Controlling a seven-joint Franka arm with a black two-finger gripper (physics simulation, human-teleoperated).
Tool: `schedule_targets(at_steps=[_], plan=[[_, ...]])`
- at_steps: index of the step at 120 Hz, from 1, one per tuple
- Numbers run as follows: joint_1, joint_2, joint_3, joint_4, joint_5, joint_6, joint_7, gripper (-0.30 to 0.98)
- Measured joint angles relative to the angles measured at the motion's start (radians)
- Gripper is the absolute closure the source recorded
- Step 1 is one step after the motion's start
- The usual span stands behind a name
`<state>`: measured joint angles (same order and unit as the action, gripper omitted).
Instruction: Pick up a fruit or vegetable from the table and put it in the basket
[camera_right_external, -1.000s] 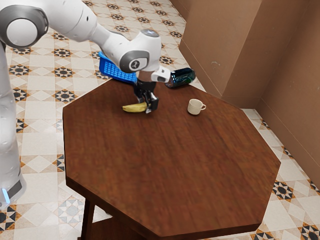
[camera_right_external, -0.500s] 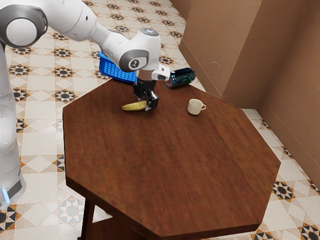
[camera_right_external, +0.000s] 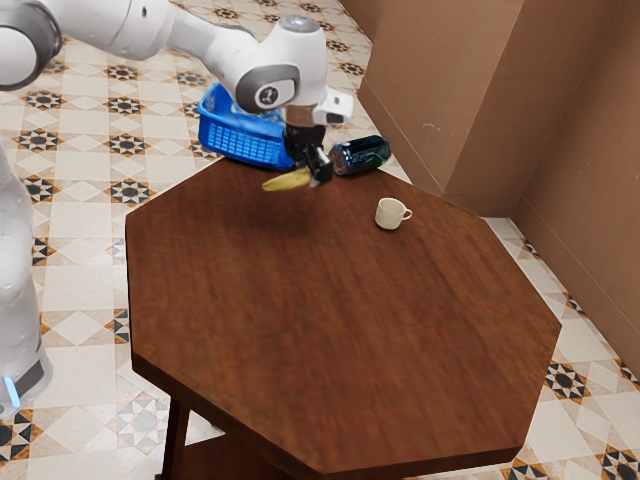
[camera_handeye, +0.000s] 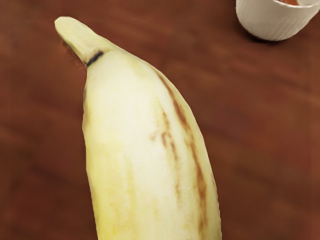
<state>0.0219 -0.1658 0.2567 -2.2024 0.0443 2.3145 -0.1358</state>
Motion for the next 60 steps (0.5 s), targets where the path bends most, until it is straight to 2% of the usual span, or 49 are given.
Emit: schedule_targets(at_steps=[22, 60], plan=[[0.016, -0.047, -0.002, 0.188, 0.051, -0.082, 0.009, 0.55], [0.272, -0.108, -0.005, 0.235, 0.058, -0.231, 0.069, 0.56]])
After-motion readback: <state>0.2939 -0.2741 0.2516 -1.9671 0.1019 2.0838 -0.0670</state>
